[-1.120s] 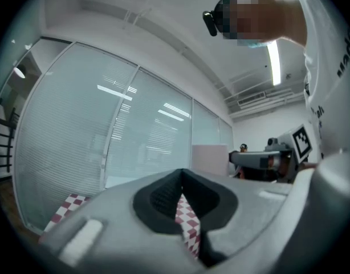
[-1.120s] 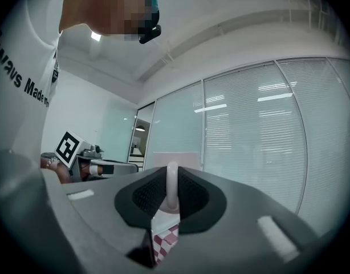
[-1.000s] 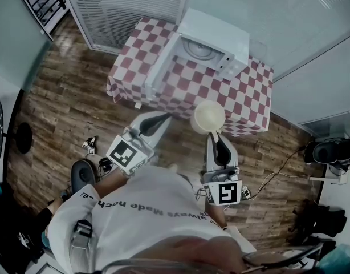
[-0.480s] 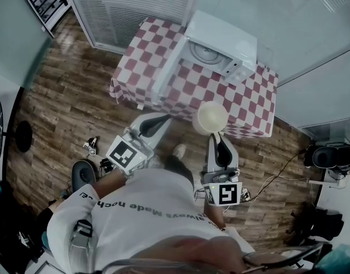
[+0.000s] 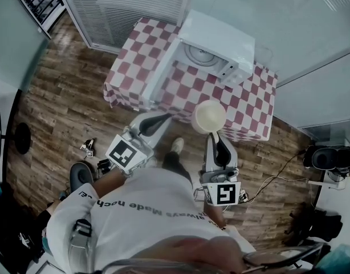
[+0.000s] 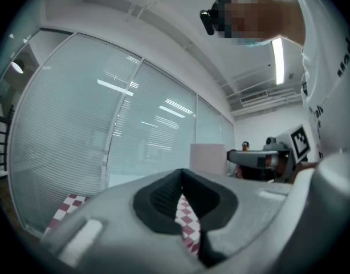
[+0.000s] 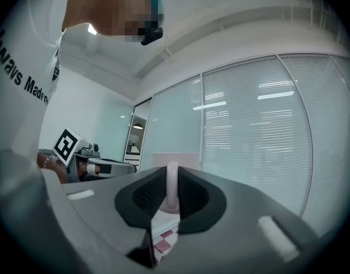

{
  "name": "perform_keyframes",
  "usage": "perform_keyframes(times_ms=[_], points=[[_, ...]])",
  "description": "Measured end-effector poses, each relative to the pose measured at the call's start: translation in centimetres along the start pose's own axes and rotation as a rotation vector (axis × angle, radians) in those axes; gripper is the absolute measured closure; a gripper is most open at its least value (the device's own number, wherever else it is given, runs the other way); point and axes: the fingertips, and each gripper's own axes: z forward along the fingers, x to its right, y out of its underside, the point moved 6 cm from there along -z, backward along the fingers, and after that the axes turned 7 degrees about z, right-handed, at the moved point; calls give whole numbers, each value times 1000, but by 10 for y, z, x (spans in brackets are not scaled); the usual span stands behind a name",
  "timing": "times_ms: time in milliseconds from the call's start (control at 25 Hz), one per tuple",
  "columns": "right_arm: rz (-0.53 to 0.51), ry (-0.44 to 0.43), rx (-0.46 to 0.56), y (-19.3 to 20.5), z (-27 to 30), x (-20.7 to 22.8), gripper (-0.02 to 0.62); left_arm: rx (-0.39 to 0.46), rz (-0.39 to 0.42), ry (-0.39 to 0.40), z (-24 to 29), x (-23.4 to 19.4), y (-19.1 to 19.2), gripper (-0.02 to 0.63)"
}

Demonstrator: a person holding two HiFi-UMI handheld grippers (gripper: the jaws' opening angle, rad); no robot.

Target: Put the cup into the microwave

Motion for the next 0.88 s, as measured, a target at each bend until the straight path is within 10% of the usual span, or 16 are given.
perform_keyframes(times_ms=[880], points=[[9, -20, 22, -5, 54, 194, 557, -10, 3, -27, 196, -21, 4, 601]])
